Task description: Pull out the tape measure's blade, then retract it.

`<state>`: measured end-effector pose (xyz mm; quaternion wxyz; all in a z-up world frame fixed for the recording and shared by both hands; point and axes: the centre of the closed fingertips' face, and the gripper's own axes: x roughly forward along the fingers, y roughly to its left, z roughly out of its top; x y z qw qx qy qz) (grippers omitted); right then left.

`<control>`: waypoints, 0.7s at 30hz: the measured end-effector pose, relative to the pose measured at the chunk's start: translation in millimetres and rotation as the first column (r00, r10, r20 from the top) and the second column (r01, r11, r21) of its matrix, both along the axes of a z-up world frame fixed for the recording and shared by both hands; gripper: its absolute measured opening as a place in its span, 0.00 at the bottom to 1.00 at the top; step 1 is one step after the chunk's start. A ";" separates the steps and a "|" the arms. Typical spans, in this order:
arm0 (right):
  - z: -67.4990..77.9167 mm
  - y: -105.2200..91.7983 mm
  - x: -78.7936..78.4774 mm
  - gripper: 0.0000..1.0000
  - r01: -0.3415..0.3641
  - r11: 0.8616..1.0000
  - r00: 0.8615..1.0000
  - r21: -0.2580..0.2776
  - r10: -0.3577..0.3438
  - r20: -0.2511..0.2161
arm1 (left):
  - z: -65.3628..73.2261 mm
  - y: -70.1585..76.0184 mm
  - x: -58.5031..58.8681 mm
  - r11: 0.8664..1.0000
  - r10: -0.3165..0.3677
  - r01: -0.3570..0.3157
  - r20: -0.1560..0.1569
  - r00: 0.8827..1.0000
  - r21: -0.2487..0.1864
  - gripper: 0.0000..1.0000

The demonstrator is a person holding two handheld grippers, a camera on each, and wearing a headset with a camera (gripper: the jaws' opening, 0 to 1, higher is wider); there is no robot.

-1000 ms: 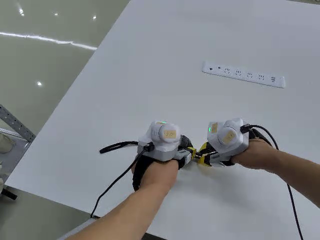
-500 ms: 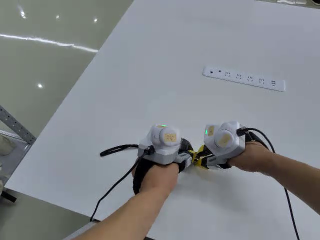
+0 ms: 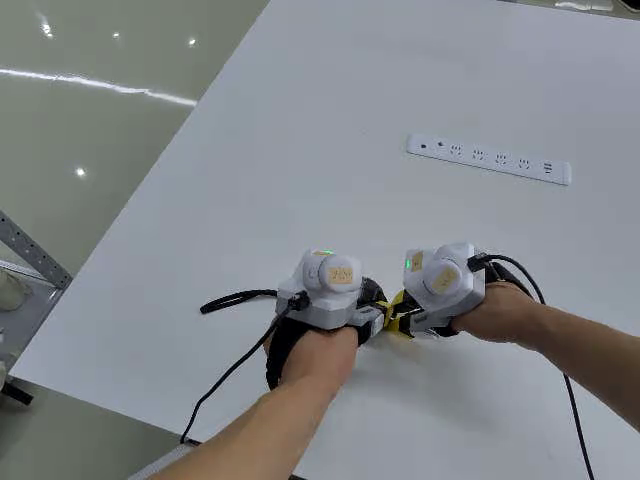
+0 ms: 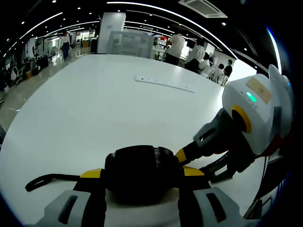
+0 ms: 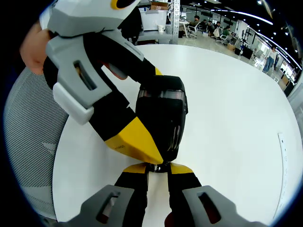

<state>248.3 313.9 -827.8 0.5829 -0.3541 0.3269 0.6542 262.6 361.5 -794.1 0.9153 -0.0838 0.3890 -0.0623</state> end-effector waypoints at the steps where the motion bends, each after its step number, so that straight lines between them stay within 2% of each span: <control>1: 0.0 0.2 0.1 0.12 0.003 1.000 1.000 -0.001 -0.003 -0.001 | 0.0 0.0 0.0 1.000 0.000 0.000 0.000 1.000 0.000 0.58; 21: -0.9 -0.6 0.6 0.13 0.018 1.000 1.000 -0.006 -0.018 0.002 | 0.6 -0.4 1.4 1.000 0.001 -0.001 0.010 1.000 0.005 0.59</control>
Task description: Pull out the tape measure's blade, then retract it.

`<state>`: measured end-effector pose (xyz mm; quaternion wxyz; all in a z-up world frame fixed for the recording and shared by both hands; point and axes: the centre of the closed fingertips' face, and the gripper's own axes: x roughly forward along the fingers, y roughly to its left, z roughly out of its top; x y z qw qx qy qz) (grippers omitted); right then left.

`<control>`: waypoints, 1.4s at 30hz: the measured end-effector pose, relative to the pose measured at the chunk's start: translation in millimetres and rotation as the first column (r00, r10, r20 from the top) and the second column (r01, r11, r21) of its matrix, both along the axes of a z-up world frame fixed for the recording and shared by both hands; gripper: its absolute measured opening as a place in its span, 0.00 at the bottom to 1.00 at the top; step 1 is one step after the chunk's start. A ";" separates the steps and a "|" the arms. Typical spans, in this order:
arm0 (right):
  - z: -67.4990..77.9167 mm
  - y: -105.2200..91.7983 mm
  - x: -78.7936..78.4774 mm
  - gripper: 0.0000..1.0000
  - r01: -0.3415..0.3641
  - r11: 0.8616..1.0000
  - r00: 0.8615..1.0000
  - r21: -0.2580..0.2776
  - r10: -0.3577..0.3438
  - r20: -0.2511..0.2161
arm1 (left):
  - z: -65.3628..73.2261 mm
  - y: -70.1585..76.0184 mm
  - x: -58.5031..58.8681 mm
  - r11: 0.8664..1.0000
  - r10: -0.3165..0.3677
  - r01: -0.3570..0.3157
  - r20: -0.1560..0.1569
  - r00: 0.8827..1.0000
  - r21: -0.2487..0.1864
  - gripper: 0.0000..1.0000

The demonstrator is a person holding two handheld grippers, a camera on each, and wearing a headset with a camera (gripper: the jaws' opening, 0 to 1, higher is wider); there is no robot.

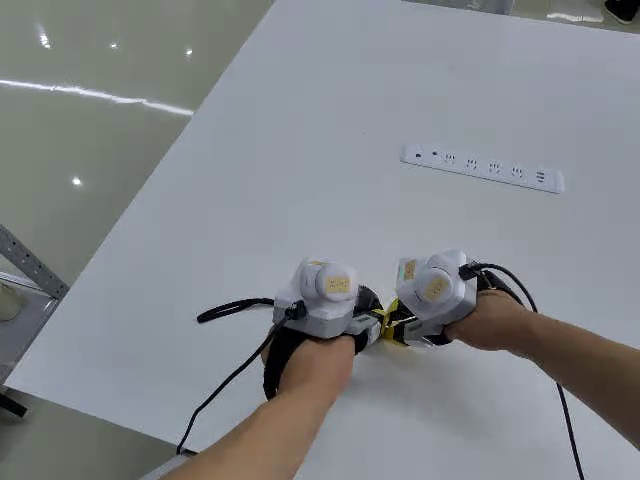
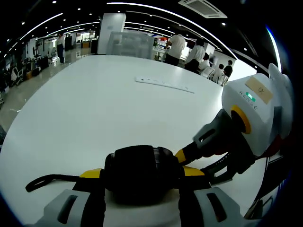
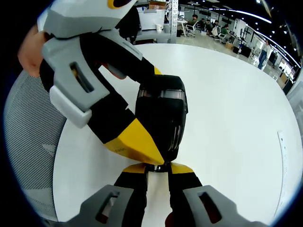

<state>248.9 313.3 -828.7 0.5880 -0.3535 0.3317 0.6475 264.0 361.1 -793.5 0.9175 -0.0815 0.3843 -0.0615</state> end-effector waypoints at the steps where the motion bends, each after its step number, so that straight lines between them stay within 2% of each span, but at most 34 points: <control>1: 0.0 -0.1 -0.5 0.13 0.003 1.000 1.000 -0.002 -0.003 0.002 | 0.0 0.0 0.1 1.000 0.001 -0.001 -0.001 1.000 0.001 0.59; 10: 0.1 0.3 -2.1 0.16 0.046 0.999 0.999 -0.005 -0.047 -0.009 | 1.0 -0.4 0.7 1.000 -0.021 0.021 0.007 1.000 -0.001 0.61; 12: -0.1 0.4 -3.1 0.17 0.057 0.998 0.998 -0.005 -0.057 -0.013 | 0.9 -0.5 -0.1 0.999 -0.041 0.041 0.005 0.999 0.010 0.60; 16: 0.1 0.6 -5.7 0.21 0.075 0.997 0.997 -0.002 -0.075 -0.021 | 5.2 -1.2 0.1 0.995 -0.094 0.093 0.024 0.995 0.040 0.59; 19: 0.3 0.8 -8.2 0.23 0.085 0.996 0.996 -0.003 -0.085 -0.021 | 8.8 -1.1 0.3 0.993 -0.110 0.108 0.036 0.993 0.044 0.58; 23: 1.2 1.8 -9.8 0.28 0.144 0.989 0.989 0.023 -0.143 -0.045 | 14.4 -1.5 1.3 0.990 -0.137 0.134 0.051 0.989 0.043 0.58; 27: 1.5 -1.4 -8.1 0.34 0.180 0.983 0.983 0.020 -0.179 -0.037 | 18.2 0.5 0.5 0.991 -0.132 0.131 0.056 0.990 0.027 0.61; 29: 3.1 -3.4 -7.1 0.40 0.204 0.979 0.978 0.025 -0.203 -0.041 | 19.3 0.9 -1.5 0.989 -0.145 0.144 0.055 0.988 0.036 0.63; 31: 8.7 -4.1 -7.2 0.40 0.227 0.973 0.973 0.043 -0.225 -0.050 | 20.6 0.2 -3.9 0.988 -0.153 0.151 0.056 0.987 0.026 0.65; 35: 10.8 -9.6 -8.2 0.44 0.258 0.966 0.966 0.036 -0.256 -0.042 | 27.5 0.6 -8.2 0.986 -0.165 0.164 0.066 0.984 0.020 0.69; 39: 15.2 -16.2 -13.4 0.51 0.282 0.959 0.959 0.029 -0.281 -0.047 | 31.8 1.2 -13.9 0.982 -0.189 0.187 0.070 0.979 0.033 0.72; 42: 21.2 -21.2 -13.9 0.53 0.318 0.947 0.948 0.044 -0.316 -0.043 | 32.8 2.7 -19.9 0.978 -0.206 0.204 0.068 0.976 0.041 0.75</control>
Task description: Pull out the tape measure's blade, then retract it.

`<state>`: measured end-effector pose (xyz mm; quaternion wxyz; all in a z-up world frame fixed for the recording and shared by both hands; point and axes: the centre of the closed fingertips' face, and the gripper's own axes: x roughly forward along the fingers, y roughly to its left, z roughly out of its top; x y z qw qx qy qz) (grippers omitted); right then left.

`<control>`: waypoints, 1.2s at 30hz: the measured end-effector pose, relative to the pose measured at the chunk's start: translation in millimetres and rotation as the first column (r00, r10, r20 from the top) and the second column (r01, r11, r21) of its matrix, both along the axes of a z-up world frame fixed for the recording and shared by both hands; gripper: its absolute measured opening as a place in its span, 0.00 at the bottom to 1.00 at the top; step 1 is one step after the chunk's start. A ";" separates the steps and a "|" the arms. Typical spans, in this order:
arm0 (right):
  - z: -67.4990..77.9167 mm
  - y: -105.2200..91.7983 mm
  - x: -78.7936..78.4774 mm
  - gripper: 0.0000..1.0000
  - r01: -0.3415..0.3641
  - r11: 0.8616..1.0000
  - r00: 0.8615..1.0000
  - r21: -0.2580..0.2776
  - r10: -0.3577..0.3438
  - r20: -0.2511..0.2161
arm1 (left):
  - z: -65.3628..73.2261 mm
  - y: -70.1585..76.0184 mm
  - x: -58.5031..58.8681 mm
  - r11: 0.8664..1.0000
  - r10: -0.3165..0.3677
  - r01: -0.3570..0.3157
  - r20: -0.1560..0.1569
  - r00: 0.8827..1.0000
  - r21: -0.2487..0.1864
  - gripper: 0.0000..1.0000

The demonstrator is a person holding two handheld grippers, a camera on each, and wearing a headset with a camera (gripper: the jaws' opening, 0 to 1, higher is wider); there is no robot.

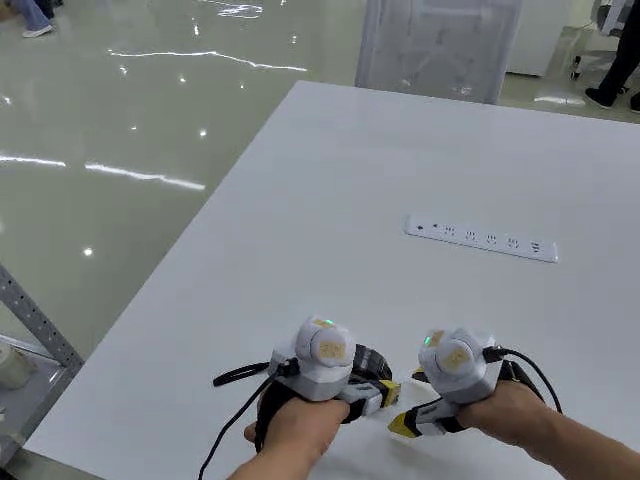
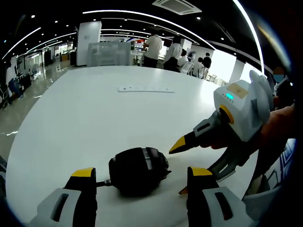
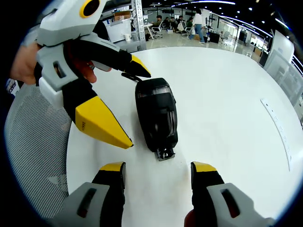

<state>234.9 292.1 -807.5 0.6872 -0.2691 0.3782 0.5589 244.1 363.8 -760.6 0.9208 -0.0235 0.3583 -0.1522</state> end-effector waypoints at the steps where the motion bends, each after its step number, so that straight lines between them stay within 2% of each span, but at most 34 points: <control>1: 3.2 -1.7 -1.2 0.54 0.020 1.000 1.000 0.010 -0.020 -0.004 | 0.4 1.2 -3.2 1.000 -0.007 0.007 0.002 1.000 0.007 0.76; 5: 13.6 -7.2 -3.4 0.58 0.080 0.996 0.997 0.037 -0.080 -0.003 | 1.9 2.2 -13.5 0.999 -0.035 0.035 0.007 0.999 0.009 0.79; 8: 23.6 -9.6 -7.4 0.63 0.133 0.988 0.991 0.073 -0.133 -0.013 | 2.3 6.3 -21.9 0.999 -0.046 0.046 0.001 0.999 0.021 0.81; 12: 33.1 -14.2 -15.0 0.67 0.143 0.987 0.990 0.079 -0.144 0.001 | 6.8 13.6 -29.0 0.998 -0.040 0.040 -0.004 0.999 0.037 0.85; 16: 46.2 -18.8 -19.9 0.68 0.182 0.977 0.983 0.110 -0.184 0.014 | 15.8 16.4 -34.7 0.998 -0.055 0.055 0.014 0.998 0.041 0.87; 18: 49.5 -21.9 -20.7 0.70 0.201 0.972 0.979 0.119 -0.204 0.016 | 17.2 16.6 -36.6 0.998 -0.064 0.063 0.015 0.998 0.029 0.88; 21: 58.8 -28.0 -26.4 0.72 0.242 0.960 0.969 0.143 -0.246 0.010 | 19.7 20.1 -40.0 0.997 -0.070 0.069 0.022 0.997 0.023 0.95; 23: 63.2 -31.2 -29.4 0.74 0.260 0.953 0.964 0.154 -0.264 0.008 | 20.6 21.8 -42.9 0.997 -0.069 0.069 0.018 0.997 0.020 0.97; 25: 68.1 -34.8 -33.3 0.76 0.275 0.947 0.960 0.168 -0.280 0.006 | 23.6 23.6 -45.6 0.997 -0.070 0.070 0.028 0.997 0.020 0.99; 33: 79.2 -51.3 -47.3 0.85 0.340 0.920 0.939 0.197 -0.345 -0.010 | 25.9 22.9 -61.4 0.996 -0.092 0.091 0.024 0.995 0.021 1.00; 36: 85.0 -56.3 -52.1 0.88 0.360 0.910 0.931 0.205 -0.366 -0.011 | 28.6 23.1 -66.4 0.995 -0.095 0.094 0.033 0.995 0.016 1.00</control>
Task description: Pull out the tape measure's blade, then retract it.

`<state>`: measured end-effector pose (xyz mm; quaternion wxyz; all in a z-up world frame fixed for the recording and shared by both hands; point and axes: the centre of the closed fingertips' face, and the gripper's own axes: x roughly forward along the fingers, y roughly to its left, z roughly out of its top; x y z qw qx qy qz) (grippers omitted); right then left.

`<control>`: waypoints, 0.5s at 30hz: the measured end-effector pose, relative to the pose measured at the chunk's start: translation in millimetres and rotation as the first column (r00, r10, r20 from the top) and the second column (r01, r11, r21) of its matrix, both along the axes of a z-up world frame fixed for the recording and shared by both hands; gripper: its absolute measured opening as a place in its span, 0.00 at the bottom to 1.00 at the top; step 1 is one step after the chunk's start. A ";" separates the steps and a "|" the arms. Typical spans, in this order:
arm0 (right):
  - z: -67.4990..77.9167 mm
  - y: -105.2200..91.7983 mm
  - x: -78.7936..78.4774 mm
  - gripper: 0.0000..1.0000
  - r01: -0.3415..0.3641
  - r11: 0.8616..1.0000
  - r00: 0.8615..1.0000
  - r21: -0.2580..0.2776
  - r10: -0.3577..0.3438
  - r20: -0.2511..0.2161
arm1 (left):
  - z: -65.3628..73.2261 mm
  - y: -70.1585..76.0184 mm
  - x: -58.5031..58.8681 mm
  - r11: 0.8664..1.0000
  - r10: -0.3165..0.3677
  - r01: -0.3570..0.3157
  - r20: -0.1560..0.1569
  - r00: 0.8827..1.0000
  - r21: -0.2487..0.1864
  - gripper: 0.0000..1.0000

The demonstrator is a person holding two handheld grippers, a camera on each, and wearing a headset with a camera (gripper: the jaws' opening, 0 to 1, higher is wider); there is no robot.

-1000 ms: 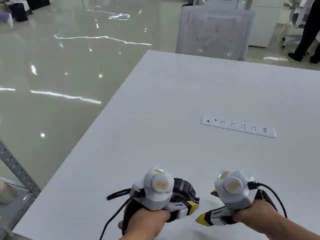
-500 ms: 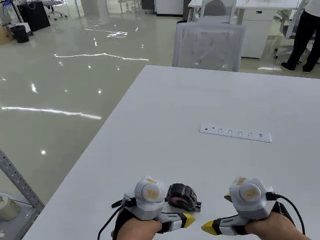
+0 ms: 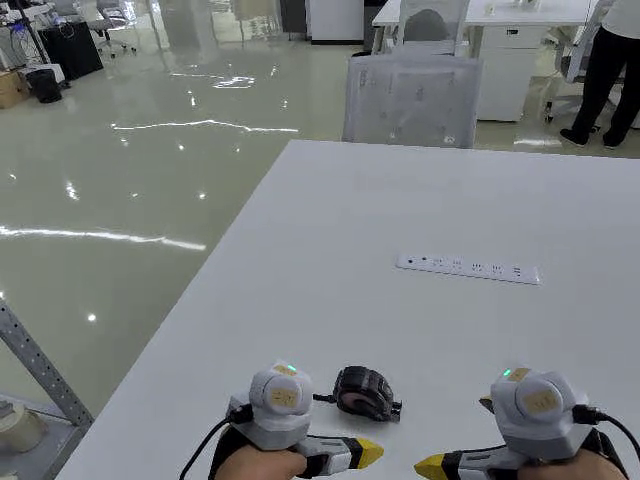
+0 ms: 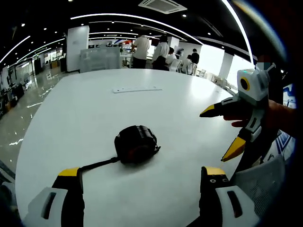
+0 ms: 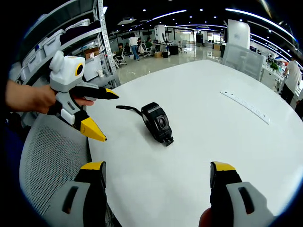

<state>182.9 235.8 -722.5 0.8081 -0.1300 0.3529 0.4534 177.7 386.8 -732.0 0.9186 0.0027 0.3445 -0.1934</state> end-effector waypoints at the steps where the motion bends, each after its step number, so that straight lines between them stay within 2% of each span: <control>1: 1.7 -0.9 -1.6 0.89 0.005 1.000 1.000 0.007 -0.005 0.000 | 0.5 1.1 -0.9 1.000 0.002 -0.002 0.003 1.000 -0.001 1.00; 9: 16.4 -12.6 -17.1 0.94 0.038 0.999 0.999 0.032 -0.038 0.004 | 9.0 7.5 -12.6 1.000 0.007 -0.007 0.017 1.000 -0.011 1.00; 11: 21.3 -16.0 -20.8 0.95 0.047 0.998 0.999 0.037 -0.047 0.010 | 13.7 9.2 -15.0 1.000 0.005 -0.004 0.033 0.999 -0.007 1.00; 15: 28.4 -21.1 -29.1 0.97 0.048 0.998 0.999 0.035 -0.049 0.019 | 21.4 12.1 -21.4 1.000 0.008 -0.007 0.043 0.999 -0.012 1.00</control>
